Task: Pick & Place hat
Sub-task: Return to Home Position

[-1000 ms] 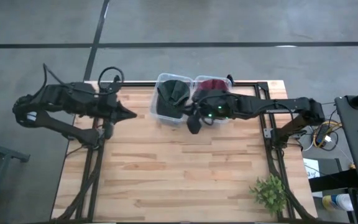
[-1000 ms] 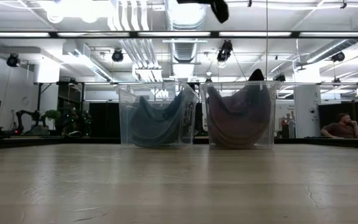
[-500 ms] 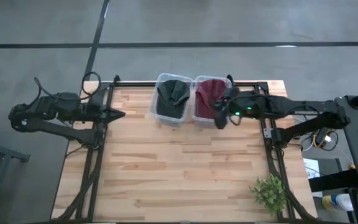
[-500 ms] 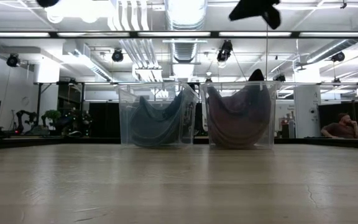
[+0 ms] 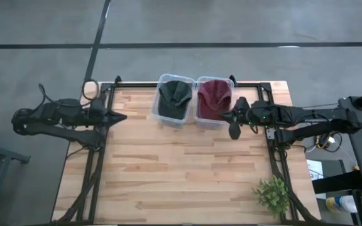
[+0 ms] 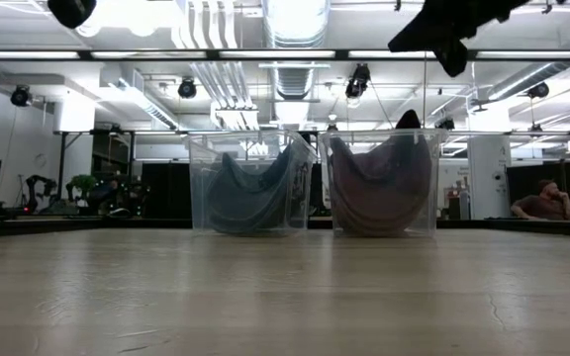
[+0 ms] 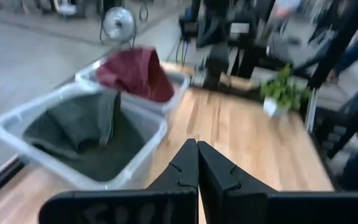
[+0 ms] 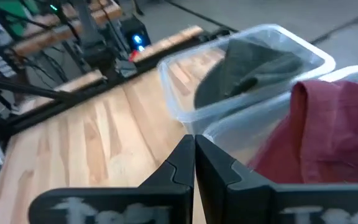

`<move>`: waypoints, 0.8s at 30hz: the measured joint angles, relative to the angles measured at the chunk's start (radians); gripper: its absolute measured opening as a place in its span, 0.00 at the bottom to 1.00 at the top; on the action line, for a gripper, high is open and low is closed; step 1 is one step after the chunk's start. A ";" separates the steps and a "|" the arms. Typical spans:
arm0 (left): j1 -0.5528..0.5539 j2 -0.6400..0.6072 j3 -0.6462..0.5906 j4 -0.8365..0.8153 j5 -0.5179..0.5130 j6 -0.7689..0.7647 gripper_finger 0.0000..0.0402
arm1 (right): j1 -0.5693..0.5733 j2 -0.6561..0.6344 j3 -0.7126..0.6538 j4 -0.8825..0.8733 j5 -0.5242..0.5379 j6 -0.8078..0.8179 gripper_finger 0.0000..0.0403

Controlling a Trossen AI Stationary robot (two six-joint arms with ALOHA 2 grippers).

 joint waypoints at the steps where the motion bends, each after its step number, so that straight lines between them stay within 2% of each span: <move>1: 0.000 -0.007 -0.006 0.026 -0.004 0.000 0.00 | 0.000 -0.012 -0.027 0.037 -0.008 -0.007 0.02; 6: 0.000 -0.050 -0.060 0.184 -0.006 0.000 0.00 | 0.000 -0.051 -0.181 0.172 -0.011 0.012 0.02; 10: 0.001 -0.076 -0.090 0.150 -0.022 0.077 0.00 | 0.000 -0.089 -0.266 0.136 -0.011 0.024 0.02; 13: 0.001 -0.093 -0.115 0.137 -0.012 0.099 0.00 | 0.002 -0.103 -0.330 0.181 -0.044 0.058 0.02; 16: 0.000 -0.099 -0.161 0.174 0.014 0.109 0.00 | 0.003 -0.116 -0.390 0.293 -0.065 0.037 0.02; 21: 0.000 -0.140 -0.281 0.335 0.045 0.074 0.00 | 0.002 -0.140 -0.496 0.584 -0.074 -0.037 0.02; 24: 0.000 -0.183 -0.337 0.411 0.050 0.067 0.00 | 0.002 -0.155 -0.546 0.678 -0.097 -0.078 0.02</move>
